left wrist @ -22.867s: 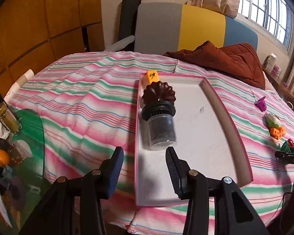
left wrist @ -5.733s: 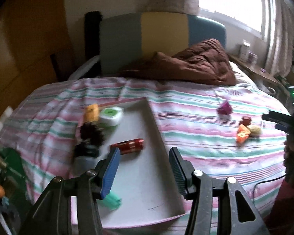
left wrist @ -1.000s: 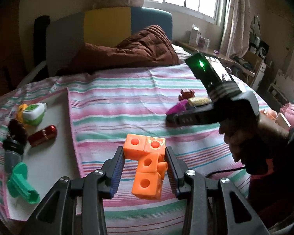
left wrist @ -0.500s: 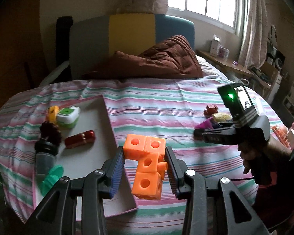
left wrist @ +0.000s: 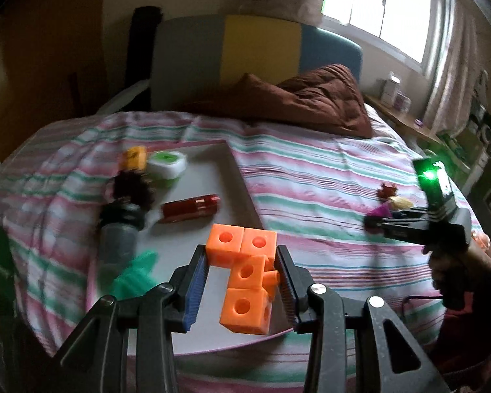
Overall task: Organize rigid objects
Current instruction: 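Carry the orange cubes into the tray and release them with left gripper while right gripper carries the funnel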
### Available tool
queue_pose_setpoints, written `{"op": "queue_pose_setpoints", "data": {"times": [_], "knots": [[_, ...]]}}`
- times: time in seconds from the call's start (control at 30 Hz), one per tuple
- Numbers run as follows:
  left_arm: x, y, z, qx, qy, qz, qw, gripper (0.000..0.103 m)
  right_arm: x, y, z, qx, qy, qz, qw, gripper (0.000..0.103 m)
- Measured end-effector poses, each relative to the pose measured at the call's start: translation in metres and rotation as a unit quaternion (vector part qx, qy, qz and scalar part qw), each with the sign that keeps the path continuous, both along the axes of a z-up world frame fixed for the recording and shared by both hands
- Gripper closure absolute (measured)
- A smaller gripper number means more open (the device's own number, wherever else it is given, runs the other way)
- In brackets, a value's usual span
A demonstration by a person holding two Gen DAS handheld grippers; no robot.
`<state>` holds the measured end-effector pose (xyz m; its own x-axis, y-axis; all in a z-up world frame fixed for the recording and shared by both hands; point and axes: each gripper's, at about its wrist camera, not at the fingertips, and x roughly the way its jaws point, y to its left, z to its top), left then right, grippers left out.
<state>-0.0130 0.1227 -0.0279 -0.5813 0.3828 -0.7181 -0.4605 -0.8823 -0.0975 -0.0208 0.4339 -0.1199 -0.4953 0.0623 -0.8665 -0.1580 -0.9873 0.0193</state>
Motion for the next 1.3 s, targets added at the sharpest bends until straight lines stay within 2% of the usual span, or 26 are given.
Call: {"op": "queue_pose_setpoints", "data": {"times": [0.23,0.5,0.67,0.93,1.13,1.3], "knots": [[-0.023,-0.048,0.001,0.020,-0.018,0.052,0.9983,0.062,0.001,-0.006,-0.002,0.023,0.002,0.008,1.000,0.070],[-0.076,-0.026,0.014,0.075,-0.061,0.036,0.9947,0.062,0.000,-0.006,-0.004,0.028,0.001,0.009,1.000,0.070],[-0.117,0.006,0.011,0.071,-0.072,0.026,0.9945,0.062,0.000,-0.004,-0.005,0.030,0.001,0.010,1.000,0.070],[-0.182,0.030,-0.030,0.060,-0.149,0.043,0.9861,0.062,0.000,-0.006,-0.006,0.035,0.000,0.010,0.999,0.070],[-0.193,0.045,-0.050,0.027,-0.162,0.033,0.9859,0.060,-0.001,-0.006,-0.005,0.035,-0.001,0.009,0.999,0.070],[-0.192,0.042,-0.047,0.015,-0.144,0.036,0.9888,0.058,-0.002,-0.006,-0.005,0.035,-0.001,0.009,0.999,0.070]]}}
